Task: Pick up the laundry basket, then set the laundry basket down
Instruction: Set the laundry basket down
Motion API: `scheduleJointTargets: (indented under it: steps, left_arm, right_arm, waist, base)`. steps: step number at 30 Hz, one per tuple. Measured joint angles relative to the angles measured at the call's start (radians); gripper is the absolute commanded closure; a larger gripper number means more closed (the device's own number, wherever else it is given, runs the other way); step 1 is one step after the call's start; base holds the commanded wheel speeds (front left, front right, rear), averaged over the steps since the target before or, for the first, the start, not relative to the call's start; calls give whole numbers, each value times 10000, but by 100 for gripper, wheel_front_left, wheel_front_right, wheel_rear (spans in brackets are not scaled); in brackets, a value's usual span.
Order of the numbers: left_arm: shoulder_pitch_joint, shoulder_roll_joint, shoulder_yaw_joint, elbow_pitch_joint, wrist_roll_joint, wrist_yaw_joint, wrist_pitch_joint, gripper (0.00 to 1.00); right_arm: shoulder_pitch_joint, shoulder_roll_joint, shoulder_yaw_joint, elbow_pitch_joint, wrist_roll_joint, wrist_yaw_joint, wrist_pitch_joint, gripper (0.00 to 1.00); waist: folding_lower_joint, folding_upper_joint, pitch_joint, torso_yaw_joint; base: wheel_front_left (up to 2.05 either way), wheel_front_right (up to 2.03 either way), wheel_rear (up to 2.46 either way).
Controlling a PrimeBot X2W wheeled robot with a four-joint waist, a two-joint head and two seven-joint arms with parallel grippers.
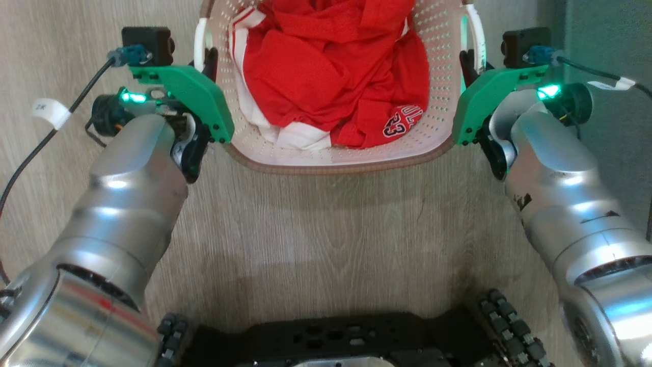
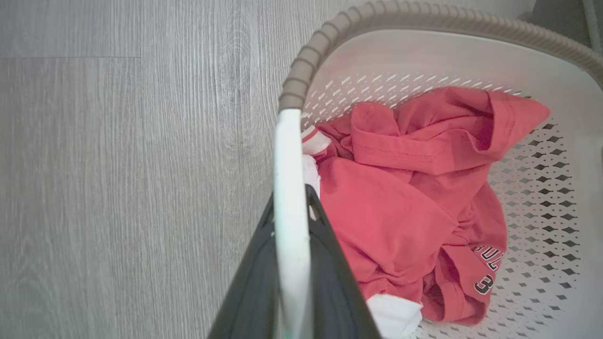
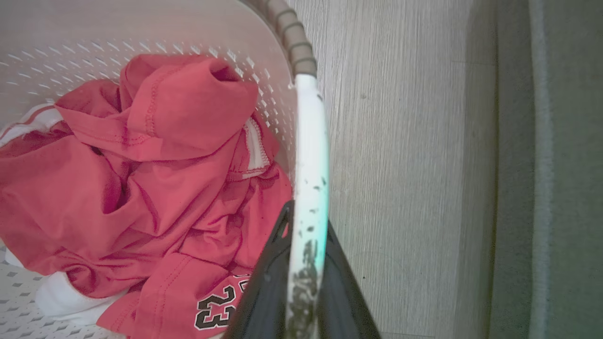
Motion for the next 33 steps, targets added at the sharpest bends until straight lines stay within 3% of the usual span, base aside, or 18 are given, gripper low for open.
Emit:
scheduleJointTargets:
  steps: [8, 17, 33]
  left_arm:
    - [-297, -58, 4, -13, 165, -86, -96, 100]
    - [-316, -146, 8, -25, 176, -182, -180, 100]
    - [-314, -178, -6, -2, 173, -182, -167, 100]
  right_arm:
    - [-290, 8, -1026, 10, -1208, 12, -75, 100]
    - [-334, 63, -2054, 33, -2161, 19, -69, 100]
    - [-315, 52, -1718, 61, -1703, 19, -69, 100]
  waist:
    - [0, 0, 704, 69]
    - [-2, 0, 707, 34]
    - [-1, 0, 638, 74]
  base:
    - [0, 0, 0]
    - [0, 0, 0]
    - [0, 0, 0]
